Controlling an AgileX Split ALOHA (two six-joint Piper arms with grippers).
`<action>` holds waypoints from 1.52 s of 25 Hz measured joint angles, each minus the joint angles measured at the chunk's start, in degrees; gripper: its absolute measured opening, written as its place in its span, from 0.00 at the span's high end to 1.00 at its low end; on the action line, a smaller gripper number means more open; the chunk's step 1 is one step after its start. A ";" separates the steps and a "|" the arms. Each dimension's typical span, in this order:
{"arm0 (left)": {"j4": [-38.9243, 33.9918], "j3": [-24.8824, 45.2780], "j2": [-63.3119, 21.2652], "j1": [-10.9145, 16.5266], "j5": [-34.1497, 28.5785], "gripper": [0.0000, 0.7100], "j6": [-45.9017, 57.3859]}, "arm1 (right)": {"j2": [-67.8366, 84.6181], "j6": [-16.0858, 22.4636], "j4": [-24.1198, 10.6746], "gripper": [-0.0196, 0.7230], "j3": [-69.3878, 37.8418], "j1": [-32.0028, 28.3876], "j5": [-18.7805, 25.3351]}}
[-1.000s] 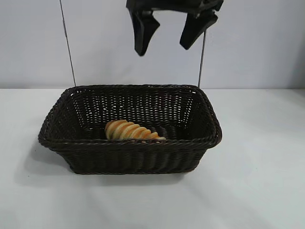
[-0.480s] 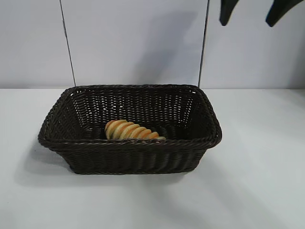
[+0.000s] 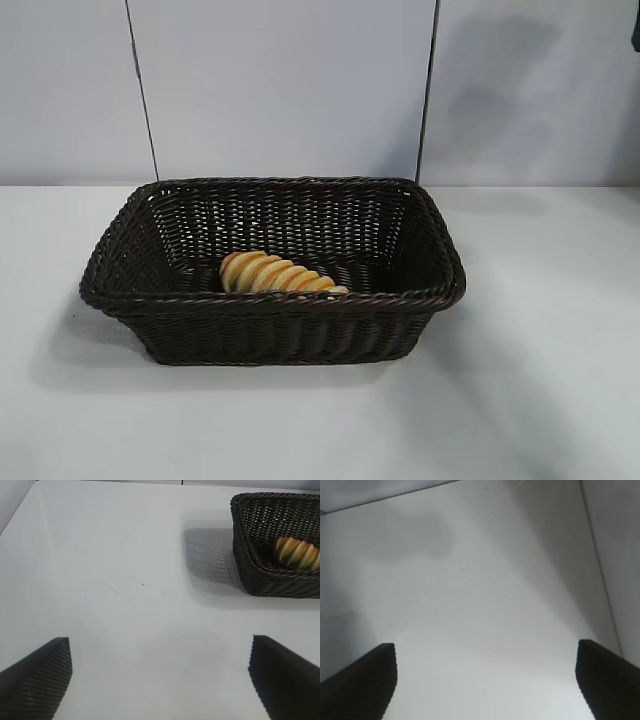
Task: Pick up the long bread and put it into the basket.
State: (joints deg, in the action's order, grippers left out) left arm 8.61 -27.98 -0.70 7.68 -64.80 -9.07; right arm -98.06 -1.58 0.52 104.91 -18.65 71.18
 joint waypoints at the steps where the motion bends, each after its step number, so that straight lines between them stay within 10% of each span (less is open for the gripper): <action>1: 0.00 0.00 0.00 0.00 0.00 0.02 0.00 | 2.36 -0.07 -0.06 0.04 -1.51 -0.31 0.02; 38: 0.00 0.00 0.00 0.00 0.00 0.02 0.00 | 89.83 5.48 -4.42 0.04 -62.65 7.54 -8.36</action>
State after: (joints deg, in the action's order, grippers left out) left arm 8.61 -27.98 -0.70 7.68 -64.80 -9.07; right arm -8.22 3.91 -3.90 42.26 -11.12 62.83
